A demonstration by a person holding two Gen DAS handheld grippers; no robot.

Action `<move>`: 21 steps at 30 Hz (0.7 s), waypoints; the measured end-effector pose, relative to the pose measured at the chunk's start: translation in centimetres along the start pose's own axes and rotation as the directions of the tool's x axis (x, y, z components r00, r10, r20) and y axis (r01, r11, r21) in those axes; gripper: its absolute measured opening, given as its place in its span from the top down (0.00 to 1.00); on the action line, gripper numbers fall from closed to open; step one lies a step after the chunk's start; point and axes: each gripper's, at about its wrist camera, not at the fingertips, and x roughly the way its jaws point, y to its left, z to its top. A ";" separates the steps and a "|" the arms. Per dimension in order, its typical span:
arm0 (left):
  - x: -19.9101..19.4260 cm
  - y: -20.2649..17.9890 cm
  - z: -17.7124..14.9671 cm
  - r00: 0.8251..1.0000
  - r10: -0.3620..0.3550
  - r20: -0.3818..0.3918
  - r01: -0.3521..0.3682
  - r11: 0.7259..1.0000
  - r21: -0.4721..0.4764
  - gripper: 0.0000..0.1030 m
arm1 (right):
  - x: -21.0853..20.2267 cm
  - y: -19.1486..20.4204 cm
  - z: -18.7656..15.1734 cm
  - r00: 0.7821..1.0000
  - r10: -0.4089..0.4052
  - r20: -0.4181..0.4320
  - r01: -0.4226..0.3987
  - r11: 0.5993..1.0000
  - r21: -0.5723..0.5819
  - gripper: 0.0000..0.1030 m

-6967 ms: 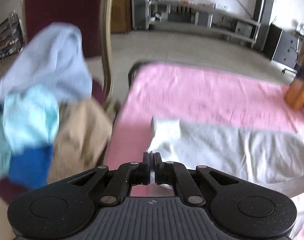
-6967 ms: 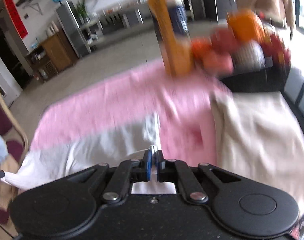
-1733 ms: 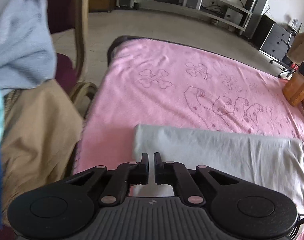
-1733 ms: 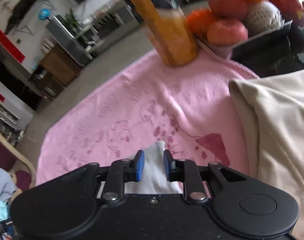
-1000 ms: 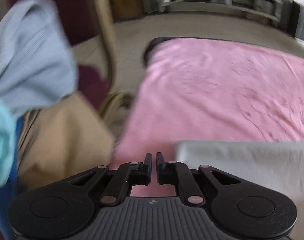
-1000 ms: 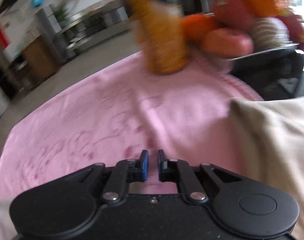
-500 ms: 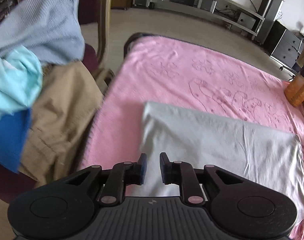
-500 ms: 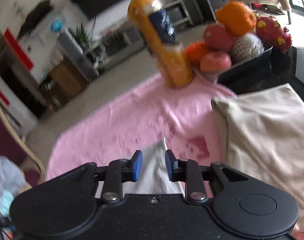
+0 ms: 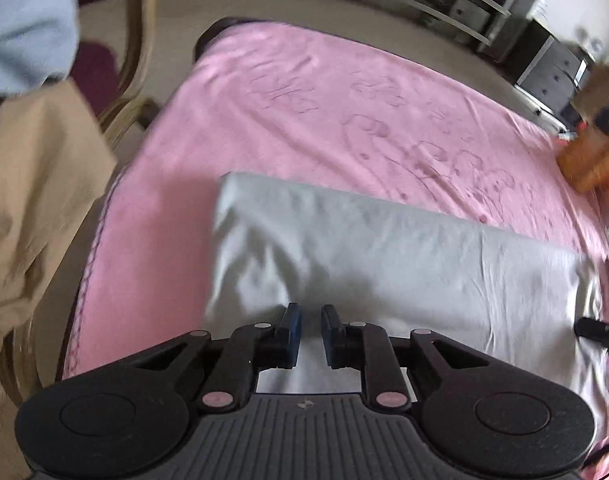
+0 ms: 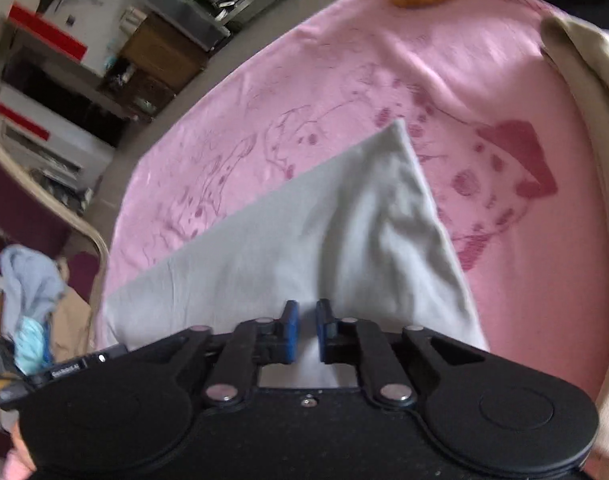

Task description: Fold clothes

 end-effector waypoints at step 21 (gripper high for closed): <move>-7.1 1.2 -4.6 0.989 0.123 0.084 -0.120 0.992 -0.029 0.81 | -11.2 -2.0 -5.1 0.960 -0.040 0.278 0.002 0.991 0.135 0.82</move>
